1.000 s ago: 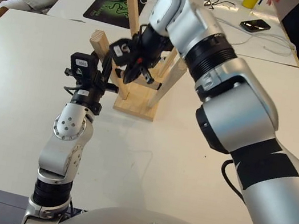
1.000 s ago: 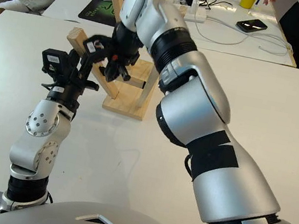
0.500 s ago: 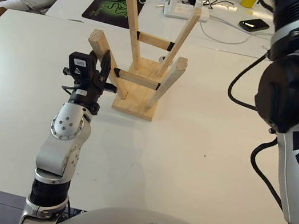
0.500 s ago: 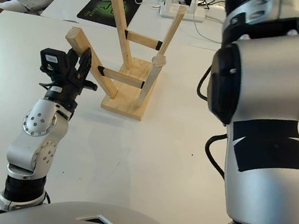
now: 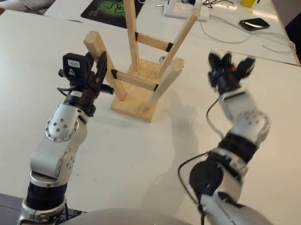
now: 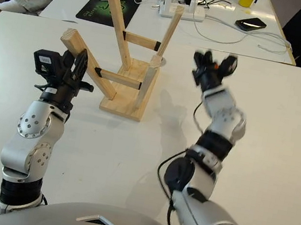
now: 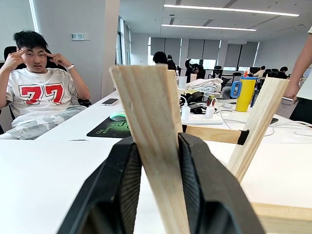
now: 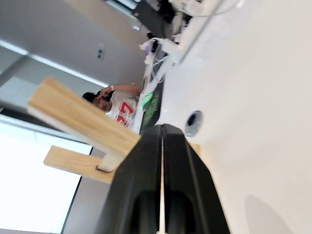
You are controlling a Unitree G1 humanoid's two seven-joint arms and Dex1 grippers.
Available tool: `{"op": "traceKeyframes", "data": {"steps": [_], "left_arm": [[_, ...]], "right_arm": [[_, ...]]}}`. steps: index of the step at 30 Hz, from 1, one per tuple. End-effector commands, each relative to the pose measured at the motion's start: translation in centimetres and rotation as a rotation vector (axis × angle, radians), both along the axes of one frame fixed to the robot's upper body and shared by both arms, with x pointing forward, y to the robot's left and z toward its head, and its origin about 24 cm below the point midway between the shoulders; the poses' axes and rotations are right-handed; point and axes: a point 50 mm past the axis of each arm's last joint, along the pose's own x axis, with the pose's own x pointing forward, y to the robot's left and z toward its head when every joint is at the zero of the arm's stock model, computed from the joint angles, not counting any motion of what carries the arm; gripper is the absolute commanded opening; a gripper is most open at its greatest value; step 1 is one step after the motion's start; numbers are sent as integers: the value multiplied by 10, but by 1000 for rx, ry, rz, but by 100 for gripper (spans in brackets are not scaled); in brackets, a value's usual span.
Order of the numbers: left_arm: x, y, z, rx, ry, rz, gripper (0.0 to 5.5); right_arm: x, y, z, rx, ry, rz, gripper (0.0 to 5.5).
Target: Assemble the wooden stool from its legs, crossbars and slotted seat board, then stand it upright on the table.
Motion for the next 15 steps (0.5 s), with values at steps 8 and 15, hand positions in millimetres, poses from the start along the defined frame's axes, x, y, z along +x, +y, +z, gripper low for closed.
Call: {"op": "traceKeyframes", "data": {"steps": [8,15], "left_arm": [[-9,6,-25,-98,301,-82,106],[-2,14,-7,-277,175,-51,106]], "right_arm": [[-67,25,5,40,24,126,0],[-75,41,6,17,12,204,0]]}}
